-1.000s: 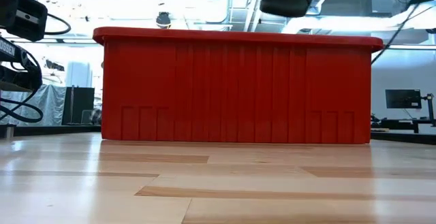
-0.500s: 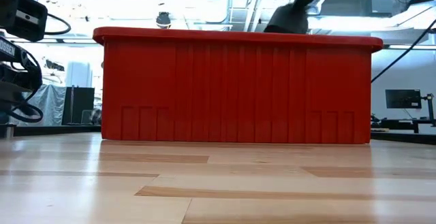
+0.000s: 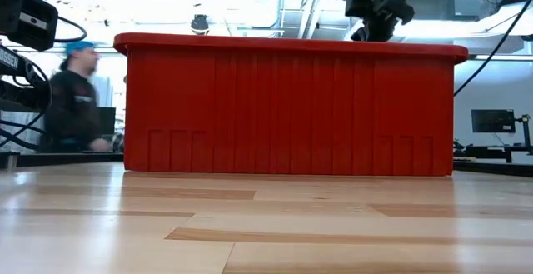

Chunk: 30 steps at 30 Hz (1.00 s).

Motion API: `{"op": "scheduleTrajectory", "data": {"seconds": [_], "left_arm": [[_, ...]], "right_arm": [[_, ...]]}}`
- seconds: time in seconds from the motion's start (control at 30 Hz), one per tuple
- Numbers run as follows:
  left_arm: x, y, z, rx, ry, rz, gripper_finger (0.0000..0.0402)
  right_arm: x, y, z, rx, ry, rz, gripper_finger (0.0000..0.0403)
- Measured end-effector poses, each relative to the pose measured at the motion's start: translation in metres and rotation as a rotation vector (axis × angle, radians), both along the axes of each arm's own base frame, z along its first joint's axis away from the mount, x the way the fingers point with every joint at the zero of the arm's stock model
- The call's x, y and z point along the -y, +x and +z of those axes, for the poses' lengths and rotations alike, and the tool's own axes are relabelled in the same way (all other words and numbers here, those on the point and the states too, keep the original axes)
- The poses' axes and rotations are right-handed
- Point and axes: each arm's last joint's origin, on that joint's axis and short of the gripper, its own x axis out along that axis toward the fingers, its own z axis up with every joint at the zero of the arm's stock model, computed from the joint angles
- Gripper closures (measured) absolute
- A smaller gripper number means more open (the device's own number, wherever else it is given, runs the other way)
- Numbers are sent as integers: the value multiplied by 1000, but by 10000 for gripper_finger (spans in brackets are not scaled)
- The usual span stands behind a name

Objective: Pick and place slides into bin
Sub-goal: Put the slide into the bin

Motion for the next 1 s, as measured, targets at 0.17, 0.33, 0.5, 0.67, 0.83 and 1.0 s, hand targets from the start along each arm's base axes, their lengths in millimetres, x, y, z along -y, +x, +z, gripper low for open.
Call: {"op": "scheduleTrajectory", "data": {"seconds": [0.17, 0.33, 0.5, 0.67, 0.83, 1.0], "left_arm": [[0, 0, 0, -2, -6, -1, 246], [0, 0, 0, -1, -2, -1, 246], [0, 0, 0, 0, -1, -1, 246], [0, 0, 0, -3, -6, -1, 246], [0, 0, 0, 0, 0, -1, 246], [0, 0, 0, -2, -6, -1, 246]], "right_arm": [[6, -3, -6, -19, 45, -1, 403], [4, -2, -5, 11, 79, 28, 403], [1, 0, -6, 23, 106, 66, 403], [3, 12, -21, -24, 169, 94, 403], [14, 27, -46, -96, 217, 111, 403], [27, 29, -61, -137, 243, 80, 403]]}}
